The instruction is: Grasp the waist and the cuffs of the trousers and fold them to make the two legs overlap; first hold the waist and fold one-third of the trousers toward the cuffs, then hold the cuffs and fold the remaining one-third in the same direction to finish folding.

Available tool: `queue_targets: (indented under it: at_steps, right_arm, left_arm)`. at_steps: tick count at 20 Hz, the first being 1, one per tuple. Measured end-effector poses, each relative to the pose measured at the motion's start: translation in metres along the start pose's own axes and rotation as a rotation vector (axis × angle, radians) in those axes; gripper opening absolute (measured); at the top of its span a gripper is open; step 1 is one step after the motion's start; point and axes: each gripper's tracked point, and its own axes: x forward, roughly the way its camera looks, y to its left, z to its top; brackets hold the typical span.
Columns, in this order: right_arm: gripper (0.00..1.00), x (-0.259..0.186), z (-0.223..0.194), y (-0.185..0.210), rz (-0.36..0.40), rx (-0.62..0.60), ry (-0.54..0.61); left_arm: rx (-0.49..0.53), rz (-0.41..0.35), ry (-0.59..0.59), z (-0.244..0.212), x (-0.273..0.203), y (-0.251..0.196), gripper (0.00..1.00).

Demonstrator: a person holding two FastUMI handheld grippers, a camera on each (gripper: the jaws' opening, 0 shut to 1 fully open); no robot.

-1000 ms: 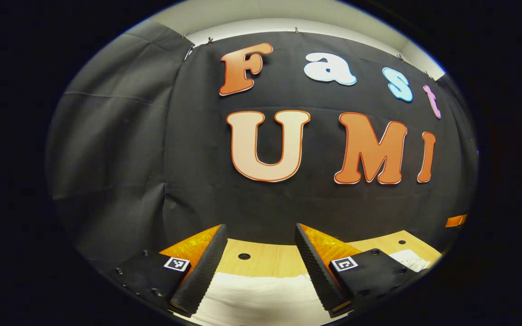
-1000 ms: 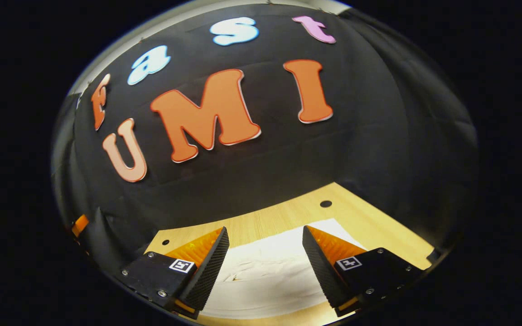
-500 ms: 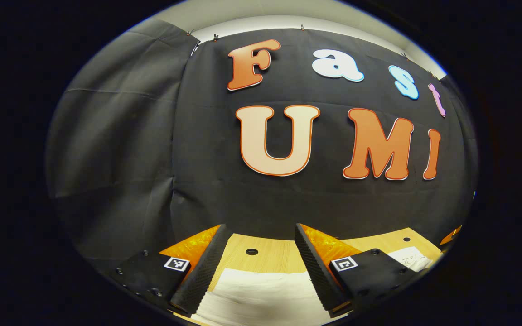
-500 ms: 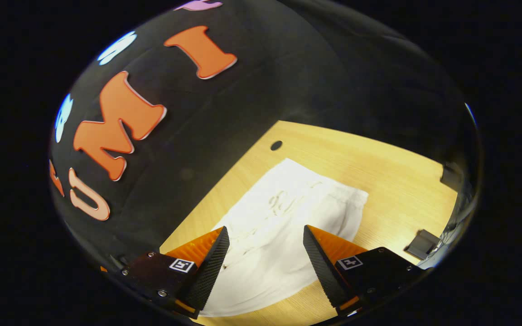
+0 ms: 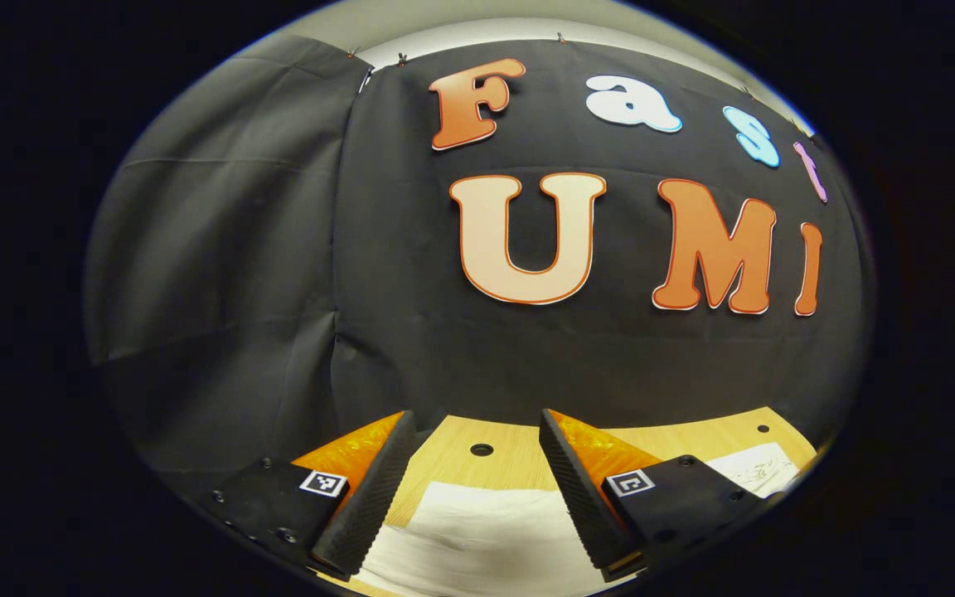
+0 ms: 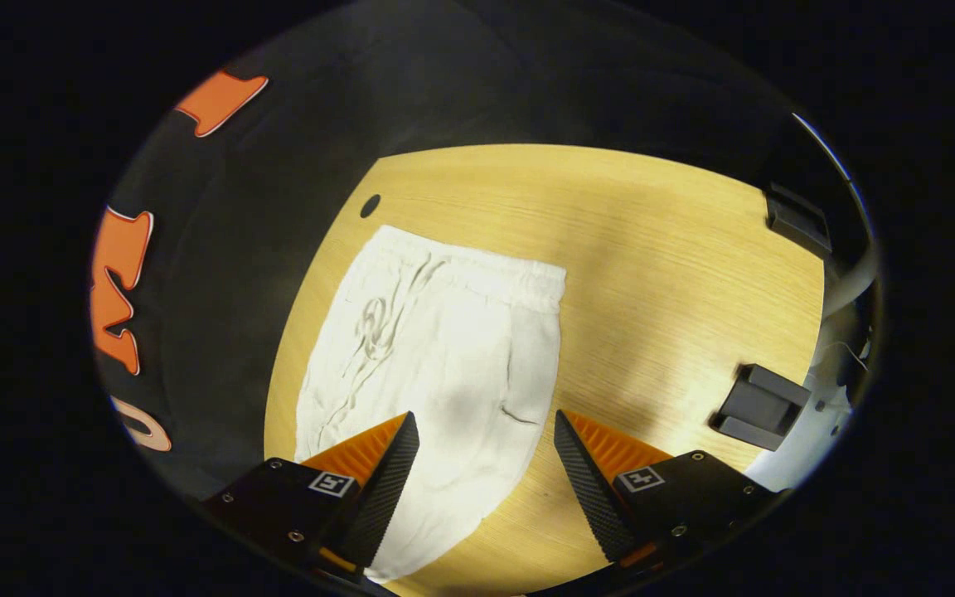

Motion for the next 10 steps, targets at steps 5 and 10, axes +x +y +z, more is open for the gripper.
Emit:
queue_targets:
  at_steps: [5,10]
  right_arm:
    - [0.99,0.021,-0.007,-0.008,-0.058,0.028,0.063]
    - [0.99,0.029,-0.007,-0.005,-0.073,0.049,0.086]
  left_arm:
    - [-0.006,0.011,0.009,-0.005,0.006,0.002,0.98]
    - [-0.012,0.035,0.03,-0.013,0.01,0.012,0.98]
